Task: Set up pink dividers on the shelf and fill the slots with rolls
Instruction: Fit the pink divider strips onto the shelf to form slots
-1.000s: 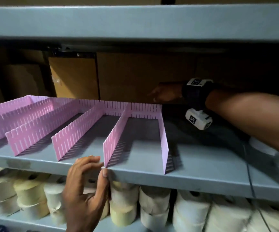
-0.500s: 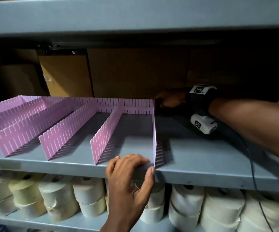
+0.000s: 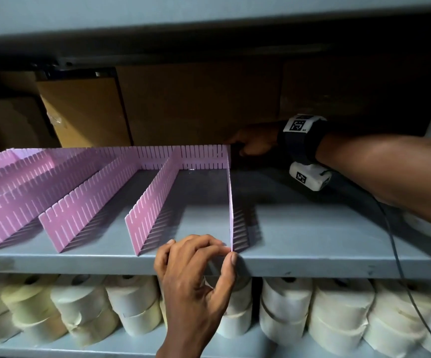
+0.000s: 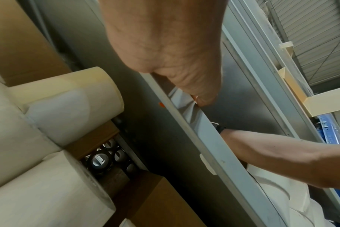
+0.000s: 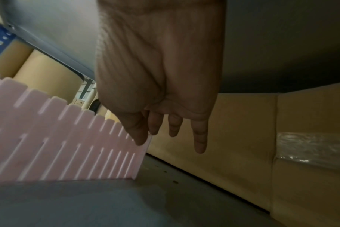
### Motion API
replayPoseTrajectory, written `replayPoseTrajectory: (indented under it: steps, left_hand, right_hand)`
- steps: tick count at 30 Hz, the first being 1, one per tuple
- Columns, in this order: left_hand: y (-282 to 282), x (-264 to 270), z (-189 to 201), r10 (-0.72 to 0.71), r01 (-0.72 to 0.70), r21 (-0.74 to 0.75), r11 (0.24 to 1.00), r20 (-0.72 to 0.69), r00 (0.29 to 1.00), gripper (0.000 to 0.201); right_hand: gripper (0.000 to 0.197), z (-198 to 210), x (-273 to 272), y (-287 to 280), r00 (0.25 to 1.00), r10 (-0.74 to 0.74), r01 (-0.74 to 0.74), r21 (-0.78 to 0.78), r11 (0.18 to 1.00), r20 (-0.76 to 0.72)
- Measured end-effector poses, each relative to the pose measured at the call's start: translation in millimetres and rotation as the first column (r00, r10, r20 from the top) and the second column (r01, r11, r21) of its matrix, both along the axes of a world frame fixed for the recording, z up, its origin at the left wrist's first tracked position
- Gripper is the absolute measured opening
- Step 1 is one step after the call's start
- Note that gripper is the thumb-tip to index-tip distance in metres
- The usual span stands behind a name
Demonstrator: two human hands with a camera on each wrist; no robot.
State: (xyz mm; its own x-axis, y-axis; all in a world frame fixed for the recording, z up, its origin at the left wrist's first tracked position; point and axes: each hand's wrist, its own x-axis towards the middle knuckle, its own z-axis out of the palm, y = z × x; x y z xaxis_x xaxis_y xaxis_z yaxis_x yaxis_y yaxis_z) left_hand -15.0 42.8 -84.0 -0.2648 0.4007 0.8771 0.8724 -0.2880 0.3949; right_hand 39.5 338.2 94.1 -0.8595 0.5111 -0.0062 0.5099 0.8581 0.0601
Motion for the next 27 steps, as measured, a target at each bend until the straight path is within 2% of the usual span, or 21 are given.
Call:
replayPoseTrajectory:
  steps: [6, 12, 19, 21, 25, 27]
  left_hand:
    - [3, -2, -2, 0.018, -0.018, 0.023, 1.000, -0.038, 0.999, 0.011]
    - [3, -2, -3, 0.017, -0.017, 0.037, 0.999, -0.024, 1.000, 0.010]
    - [1, -3, -5, 0.012, -0.010, 0.042, 0.999, -0.045, 0.999, 0.013]
    - [2, -4, -5, -0.002, 0.004, 0.030, 1.000, -0.047, 0.999, 0.013]
    - [-5, -7, -4, -0.026, 0.024, -0.036, 0.999, -0.042, 0.999, 0.014]
    - [-9, -8, -4, -0.042, 0.038, -0.072, 0.997, -0.043, 0.998, 0.014]
  right_hand:
    - [0.048, -16, -3, 2, 0.998, -0.049, 0.051, 0.081, 0.995, -0.036]
    - [0.048, -6, -1, -5, 0.994, -0.095, 0.092, -0.066, 0.994, -0.047]
    - [0.056, -15, -2, -15, 0.991, -0.119, 0.113, -0.097, 0.989, -0.061]
    - [0.055, -14, 2, -22, 0.988, -0.123, 0.113, -0.102, 0.988, -0.097]
    - [0.054, -8, 17, -43, 0.972, -0.051, 0.052, -0.004, 0.999, -0.229]
    - [0.051, -7, 30, -61, 0.950, -0.035, 0.028, -0.028, 0.999, -0.311]
